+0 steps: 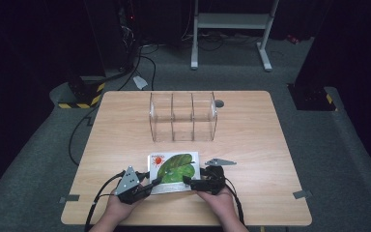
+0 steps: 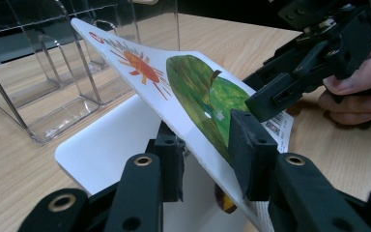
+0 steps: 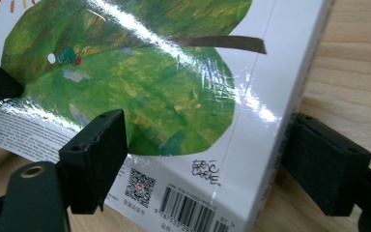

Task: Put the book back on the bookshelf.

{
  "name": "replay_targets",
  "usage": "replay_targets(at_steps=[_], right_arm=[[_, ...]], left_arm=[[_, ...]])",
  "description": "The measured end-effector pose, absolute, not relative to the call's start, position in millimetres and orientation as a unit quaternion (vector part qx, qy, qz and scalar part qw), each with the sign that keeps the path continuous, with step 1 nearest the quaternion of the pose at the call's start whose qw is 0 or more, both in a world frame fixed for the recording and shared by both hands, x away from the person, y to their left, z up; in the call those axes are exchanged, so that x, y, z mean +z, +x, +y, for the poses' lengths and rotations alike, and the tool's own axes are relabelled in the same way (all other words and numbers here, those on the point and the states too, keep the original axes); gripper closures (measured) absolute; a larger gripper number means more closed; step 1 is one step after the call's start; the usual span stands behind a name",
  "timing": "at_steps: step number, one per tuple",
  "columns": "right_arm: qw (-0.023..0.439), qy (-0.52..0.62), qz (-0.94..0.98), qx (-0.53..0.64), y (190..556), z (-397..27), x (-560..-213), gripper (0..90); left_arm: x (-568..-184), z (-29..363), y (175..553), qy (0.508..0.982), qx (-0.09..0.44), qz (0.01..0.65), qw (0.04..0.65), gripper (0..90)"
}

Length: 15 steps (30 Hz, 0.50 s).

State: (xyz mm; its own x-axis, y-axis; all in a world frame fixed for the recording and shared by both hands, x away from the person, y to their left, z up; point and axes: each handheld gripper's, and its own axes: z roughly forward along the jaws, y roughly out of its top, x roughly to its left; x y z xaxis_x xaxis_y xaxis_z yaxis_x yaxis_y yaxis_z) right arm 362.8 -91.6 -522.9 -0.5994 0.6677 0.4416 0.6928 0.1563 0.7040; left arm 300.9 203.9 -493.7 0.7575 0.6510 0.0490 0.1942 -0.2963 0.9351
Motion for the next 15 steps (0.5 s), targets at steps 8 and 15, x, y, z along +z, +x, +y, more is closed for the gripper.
replay_targets(at_steps=[8,15], right_arm=[[-0.001,-0.446,-0.759,-0.474,361.9,-92.6,-519.6,31.2],[-0.022,-0.439,-0.758,-0.482,355.8,-94.2,-516.0,41.1]], left_arm=[[-497.0,210.8,303.3,0.781,0.195,0.295,0.515,66.9],[-497.9,216.9,306.3,0.777,0.187,0.319,0.51,66.9]])
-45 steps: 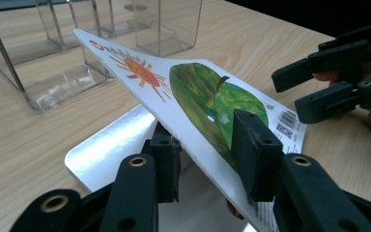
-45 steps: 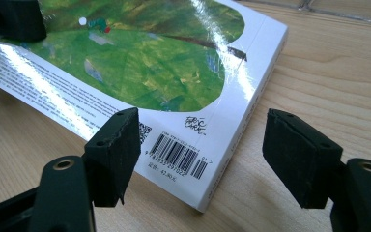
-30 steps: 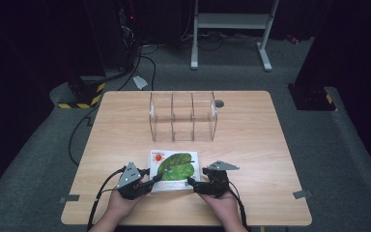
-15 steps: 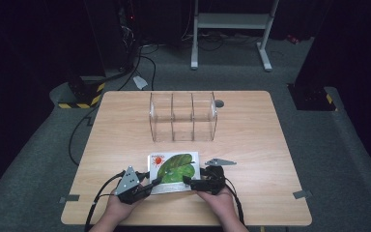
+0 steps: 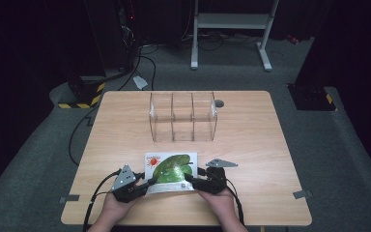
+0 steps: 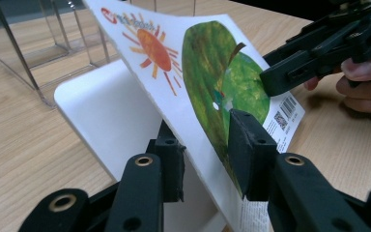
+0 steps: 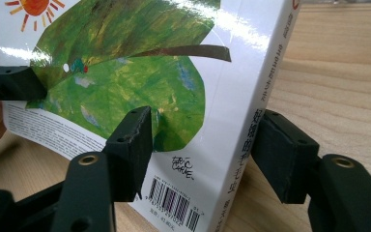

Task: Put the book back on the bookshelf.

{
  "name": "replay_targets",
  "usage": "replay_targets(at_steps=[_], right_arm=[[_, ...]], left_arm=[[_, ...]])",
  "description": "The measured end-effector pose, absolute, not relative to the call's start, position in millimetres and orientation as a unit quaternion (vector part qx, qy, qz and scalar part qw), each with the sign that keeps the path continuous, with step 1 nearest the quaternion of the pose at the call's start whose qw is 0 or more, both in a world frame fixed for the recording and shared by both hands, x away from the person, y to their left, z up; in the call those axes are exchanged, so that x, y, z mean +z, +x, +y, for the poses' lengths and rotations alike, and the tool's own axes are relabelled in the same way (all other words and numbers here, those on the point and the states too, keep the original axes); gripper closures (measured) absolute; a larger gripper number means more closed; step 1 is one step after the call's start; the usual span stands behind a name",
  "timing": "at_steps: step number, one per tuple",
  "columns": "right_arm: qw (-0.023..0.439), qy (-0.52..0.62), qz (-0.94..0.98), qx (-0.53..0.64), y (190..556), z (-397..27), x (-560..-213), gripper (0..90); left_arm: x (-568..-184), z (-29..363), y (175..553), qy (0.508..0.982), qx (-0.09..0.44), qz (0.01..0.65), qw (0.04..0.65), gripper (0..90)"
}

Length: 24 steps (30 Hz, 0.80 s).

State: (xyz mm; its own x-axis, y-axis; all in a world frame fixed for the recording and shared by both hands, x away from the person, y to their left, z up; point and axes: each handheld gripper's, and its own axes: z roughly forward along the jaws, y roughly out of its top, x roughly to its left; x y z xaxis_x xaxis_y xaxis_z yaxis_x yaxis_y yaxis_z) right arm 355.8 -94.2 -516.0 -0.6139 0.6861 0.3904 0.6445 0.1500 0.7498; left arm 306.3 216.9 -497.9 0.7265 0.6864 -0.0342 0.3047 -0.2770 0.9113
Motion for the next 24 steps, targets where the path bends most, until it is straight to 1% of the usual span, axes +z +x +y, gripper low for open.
replay_targets(at_steps=[5,11,17,24], right_arm=[[0.034,0.433,0.755,0.491,354.3,-96.2,-513.9,45.1],[0.051,0.428,0.751,0.5,351.2,-97.6,-509.5,47.8],[0.072,0.418,0.751,0.506,347.1,-97.3,-504.5,48.7],[0.085,0.413,0.751,0.509,344.2,-97.6,-502.1,49.2]], left_arm=[[-498.6,218.1,307.7,0.777,0.185,0.327,0.506,67.0],[-500.5,218.8,309.9,0.775,0.19,0.336,0.5,67.1],[-503.2,217.9,311.6,0.777,0.198,0.346,0.488,67.2],[-505.1,216.7,313.4,0.778,0.206,0.35,0.479,67.0]])
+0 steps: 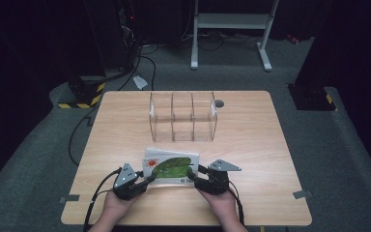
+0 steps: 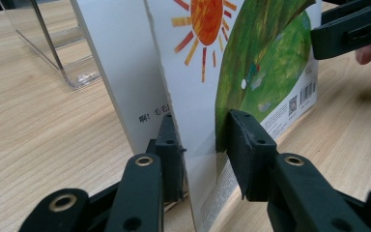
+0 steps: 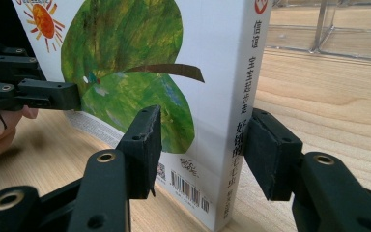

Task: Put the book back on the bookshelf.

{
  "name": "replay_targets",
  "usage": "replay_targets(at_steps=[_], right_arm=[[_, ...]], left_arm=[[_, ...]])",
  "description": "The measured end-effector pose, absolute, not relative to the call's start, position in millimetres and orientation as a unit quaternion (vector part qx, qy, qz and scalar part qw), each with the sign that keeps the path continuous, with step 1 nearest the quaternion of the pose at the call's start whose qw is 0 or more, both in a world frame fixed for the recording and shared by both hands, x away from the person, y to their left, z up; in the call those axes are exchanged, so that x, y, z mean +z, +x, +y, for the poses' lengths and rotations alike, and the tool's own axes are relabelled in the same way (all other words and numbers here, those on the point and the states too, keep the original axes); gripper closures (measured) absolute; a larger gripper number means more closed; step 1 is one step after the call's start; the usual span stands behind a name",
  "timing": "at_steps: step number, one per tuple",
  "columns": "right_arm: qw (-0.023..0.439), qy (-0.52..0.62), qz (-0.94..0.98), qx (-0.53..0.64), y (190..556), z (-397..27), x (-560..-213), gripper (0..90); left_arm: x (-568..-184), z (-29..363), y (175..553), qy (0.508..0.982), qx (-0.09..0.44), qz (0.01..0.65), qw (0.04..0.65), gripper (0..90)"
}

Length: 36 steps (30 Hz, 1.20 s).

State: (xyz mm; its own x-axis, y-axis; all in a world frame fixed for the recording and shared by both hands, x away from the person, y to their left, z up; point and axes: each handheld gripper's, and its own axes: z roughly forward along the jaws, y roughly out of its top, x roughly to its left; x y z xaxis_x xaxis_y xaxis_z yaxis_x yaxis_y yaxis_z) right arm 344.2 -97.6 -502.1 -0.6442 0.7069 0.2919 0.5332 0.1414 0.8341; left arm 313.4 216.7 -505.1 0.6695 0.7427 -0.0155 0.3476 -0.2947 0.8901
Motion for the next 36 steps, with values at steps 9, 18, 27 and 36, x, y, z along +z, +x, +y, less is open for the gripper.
replay_targets(at_steps=[9,18,27,36], right_arm=[[0.098,0.405,0.753,0.51,340.6,-96.6,-501.5,49.2],[0.109,0.399,0.753,0.512,336.5,-96.8,-500.8,49.2],[0.111,0.395,0.753,0.514,334.6,-97.9,-500.8,49.1],[0.12,0.38,0.753,0.524,328.0,-98.1,-496.9,49.3]], left_arm=[[-507.4,217.1,315.8,0.781,0.21,0.349,0.473,65.7],[-510.1,214.9,317.4,0.782,0.212,0.353,0.469,63.8],[-511.6,214.8,316.3,0.784,0.217,0.348,0.465,61.3],[-513.4,215.9,307.6,0.794,0.213,0.343,0.454,62.0]])
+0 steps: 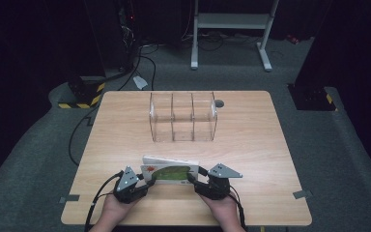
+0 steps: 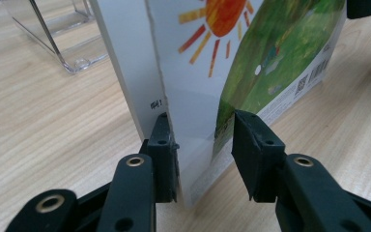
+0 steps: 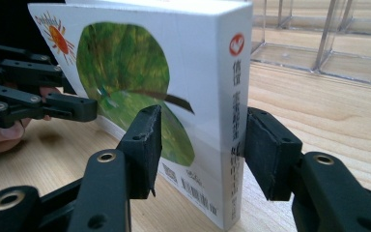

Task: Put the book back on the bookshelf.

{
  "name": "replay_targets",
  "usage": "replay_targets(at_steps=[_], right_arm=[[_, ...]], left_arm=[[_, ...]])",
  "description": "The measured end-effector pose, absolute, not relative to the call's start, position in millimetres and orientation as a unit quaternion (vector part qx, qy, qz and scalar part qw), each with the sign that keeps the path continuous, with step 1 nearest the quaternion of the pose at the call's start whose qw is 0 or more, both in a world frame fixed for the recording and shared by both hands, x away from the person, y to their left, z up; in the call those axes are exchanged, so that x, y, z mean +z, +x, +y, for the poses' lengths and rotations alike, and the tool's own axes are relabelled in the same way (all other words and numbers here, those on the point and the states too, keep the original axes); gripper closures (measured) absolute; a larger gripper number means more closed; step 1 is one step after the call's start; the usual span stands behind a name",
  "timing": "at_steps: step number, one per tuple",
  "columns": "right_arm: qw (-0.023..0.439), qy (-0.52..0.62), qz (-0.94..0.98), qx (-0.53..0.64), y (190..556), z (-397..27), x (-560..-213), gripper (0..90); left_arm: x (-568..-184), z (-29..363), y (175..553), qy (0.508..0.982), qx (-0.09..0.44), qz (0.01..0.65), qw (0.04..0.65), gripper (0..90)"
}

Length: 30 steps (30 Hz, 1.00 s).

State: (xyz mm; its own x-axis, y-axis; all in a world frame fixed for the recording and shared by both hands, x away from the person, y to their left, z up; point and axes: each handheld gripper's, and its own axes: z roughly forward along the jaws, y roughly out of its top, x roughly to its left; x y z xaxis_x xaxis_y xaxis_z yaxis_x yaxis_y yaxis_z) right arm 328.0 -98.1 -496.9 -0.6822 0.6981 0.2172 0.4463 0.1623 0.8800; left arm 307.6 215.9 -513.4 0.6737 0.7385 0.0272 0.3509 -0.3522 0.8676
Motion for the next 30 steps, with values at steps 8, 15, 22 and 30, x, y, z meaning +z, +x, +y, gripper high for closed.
replay_targets(at_steps=[8,15,22,30], right_arm=[[0.124,0.373,0.751,0.531,325.7,-98.3,-493.9,47.6],[0.127,0.367,0.753,0.53,324.5,-97.8,-493.1,46.9],[0.134,0.362,0.753,0.533,322.5,-96.9,-491.5,45.9],[0.14,0.346,0.754,0.54,318.9,-95.1,-487.9,45.3]], left_arm=[[-517.3,217.5,308.6,0.795,0.212,0.351,0.447,60.9],[-520.4,224.4,310.5,0.797,0.205,0.362,0.439,57.7],[-519.9,227.6,310.6,0.79,0.214,0.37,0.439,54.2],[-518.3,233.1,312.2,0.783,0.218,0.382,0.44,47.2]])
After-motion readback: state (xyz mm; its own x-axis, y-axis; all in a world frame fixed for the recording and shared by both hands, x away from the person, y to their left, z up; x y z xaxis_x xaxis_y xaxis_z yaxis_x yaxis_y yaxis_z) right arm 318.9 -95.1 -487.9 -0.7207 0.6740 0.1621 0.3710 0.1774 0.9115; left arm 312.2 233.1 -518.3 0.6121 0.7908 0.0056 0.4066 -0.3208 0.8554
